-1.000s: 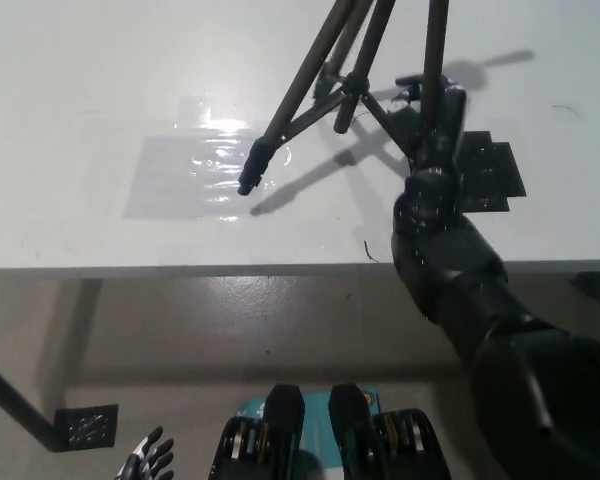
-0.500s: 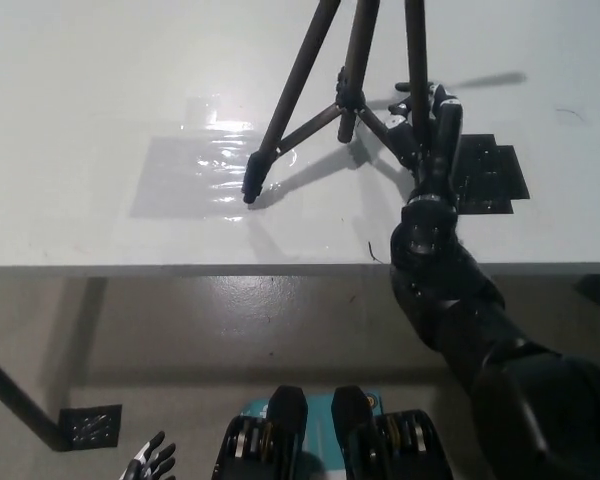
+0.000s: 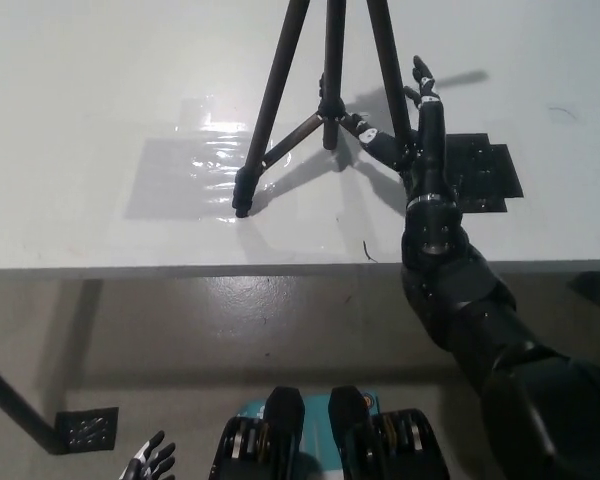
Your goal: A tripod lies near the right hand side of the table and the robot grab a leg of the tripod using its right hand and put it up right.
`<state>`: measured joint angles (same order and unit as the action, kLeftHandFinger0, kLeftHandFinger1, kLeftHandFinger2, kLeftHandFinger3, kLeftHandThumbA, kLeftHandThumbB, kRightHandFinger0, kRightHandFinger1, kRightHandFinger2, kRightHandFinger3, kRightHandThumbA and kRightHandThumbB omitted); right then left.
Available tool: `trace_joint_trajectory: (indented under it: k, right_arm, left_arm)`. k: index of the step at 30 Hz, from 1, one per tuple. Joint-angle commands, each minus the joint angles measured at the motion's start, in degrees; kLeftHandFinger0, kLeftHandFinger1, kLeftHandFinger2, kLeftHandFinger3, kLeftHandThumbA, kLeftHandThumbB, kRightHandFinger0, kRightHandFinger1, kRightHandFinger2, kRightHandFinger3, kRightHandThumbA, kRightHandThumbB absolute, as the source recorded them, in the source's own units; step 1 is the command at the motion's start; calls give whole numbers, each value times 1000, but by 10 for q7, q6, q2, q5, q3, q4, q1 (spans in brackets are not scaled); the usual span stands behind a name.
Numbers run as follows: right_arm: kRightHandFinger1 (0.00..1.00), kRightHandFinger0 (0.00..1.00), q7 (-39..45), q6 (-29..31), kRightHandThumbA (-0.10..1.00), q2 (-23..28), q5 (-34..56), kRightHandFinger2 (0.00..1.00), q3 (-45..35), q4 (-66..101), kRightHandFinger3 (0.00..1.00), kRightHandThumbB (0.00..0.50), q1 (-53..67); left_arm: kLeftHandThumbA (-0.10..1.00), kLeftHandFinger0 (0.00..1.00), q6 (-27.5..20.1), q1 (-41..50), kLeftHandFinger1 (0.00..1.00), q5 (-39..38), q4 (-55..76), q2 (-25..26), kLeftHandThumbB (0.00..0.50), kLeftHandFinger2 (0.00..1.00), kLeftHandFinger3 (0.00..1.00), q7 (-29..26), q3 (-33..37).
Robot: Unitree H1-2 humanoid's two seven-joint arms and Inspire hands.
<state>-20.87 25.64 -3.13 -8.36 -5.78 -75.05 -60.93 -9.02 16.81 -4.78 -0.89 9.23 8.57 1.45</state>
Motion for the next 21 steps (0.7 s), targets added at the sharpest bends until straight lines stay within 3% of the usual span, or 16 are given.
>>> trace_joint_trajectory:
  k: [1,11,21]
  right_arm:
    - [1000,1000,216,-27,1000,12,88,1000,6,127,1000,500,-20]
    - [1000,1000,247,-184,978,22,191,1000,27,536,1000,500,31]
    - [1000,1000,202,-222,974,69,181,1000,35,873,1000,500,71]
  left_arm:
    - [1000,1000,-22,-1,1000,6,8,5,258,1000,1000,2,-3]
    - [1000,1000,-27,-3,1000,6,3,7,228,1000,1000,4,-4]
    - [1000,1000,-25,-10,1000,3,1,7,201,1000,1000,4,-6]
